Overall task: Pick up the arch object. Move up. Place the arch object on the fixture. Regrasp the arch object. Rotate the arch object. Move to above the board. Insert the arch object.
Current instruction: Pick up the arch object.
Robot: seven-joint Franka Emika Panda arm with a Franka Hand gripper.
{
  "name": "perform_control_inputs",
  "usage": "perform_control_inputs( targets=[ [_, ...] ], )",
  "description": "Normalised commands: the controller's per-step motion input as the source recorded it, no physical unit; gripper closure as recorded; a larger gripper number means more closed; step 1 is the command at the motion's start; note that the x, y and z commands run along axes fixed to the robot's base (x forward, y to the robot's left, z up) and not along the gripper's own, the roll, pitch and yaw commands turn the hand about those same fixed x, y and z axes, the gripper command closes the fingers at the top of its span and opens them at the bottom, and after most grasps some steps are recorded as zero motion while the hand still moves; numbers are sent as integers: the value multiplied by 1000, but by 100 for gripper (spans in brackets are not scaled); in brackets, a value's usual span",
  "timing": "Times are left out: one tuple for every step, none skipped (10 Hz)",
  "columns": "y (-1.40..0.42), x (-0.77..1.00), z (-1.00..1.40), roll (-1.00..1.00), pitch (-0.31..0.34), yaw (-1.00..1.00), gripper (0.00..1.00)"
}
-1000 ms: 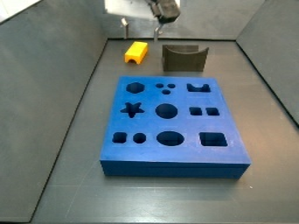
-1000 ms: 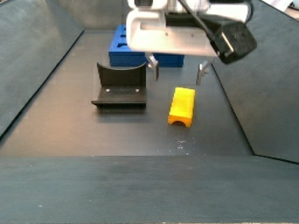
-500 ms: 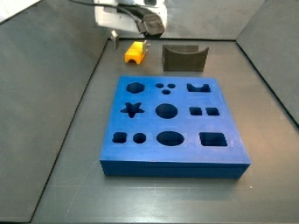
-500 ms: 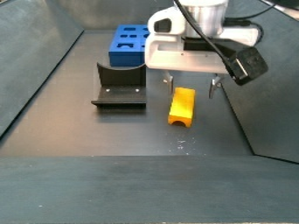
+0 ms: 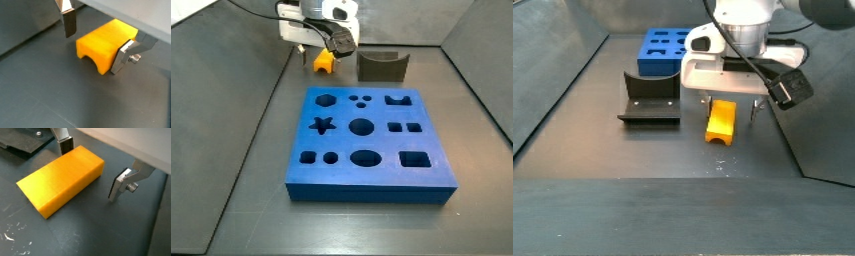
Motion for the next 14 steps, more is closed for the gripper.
perform_control_inputs(
  targets=[
    [0,-14,0,1,43,0,0],
    [0,0,0,0,0,0,100],
    [0,0,0,0,0,0,100],
    [0,0,0,0,0,0,100],
    [0,0,0,0,0,0,100],
    [0,0,0,0,0,0,100],
    [0,0,0,0,0,0,100],
    [0,0,0,0,0,0,100],
    [0,0,0,0,0,0,100],
    [0,0,0,0,0,0,100],
    [0,0,0,0,0,0,100],
    [0,0,0,0,0,0,100],
    [0,0,0,0,0,0,100],
    [0,0,0,0,0,0,100]
  ],
)
